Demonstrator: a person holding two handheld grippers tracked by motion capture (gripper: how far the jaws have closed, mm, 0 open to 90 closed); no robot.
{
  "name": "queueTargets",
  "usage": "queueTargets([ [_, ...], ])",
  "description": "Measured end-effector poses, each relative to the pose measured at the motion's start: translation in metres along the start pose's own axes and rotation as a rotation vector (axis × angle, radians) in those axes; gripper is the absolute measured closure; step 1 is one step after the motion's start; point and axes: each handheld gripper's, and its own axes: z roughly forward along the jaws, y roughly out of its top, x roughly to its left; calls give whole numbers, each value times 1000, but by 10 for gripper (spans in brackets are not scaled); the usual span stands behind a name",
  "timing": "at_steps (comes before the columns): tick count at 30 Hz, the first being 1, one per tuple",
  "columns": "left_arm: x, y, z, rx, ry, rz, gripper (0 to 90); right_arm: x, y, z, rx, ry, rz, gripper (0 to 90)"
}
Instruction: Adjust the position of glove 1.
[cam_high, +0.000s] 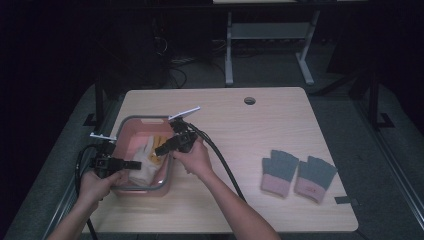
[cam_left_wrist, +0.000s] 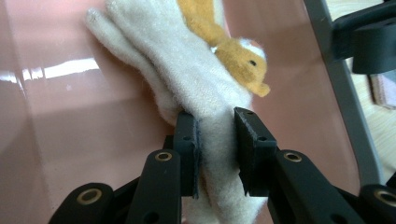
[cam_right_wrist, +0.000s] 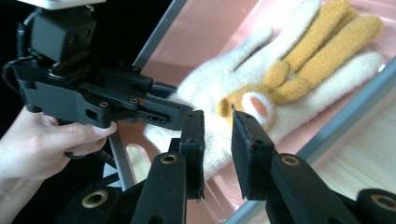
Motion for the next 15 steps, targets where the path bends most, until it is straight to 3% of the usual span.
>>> queueTargets([
  [4,-4,1,0,22,36,14,667,0,-1,-4,-5,7,-4,734],
  [8,-5,3,-4,26,70,20,555,1,-3,-7,-14,11,-5,728],
  [15,-4,8,-18,-20,104,17,553,1,-6,-14,-28,18,-12,723],
])
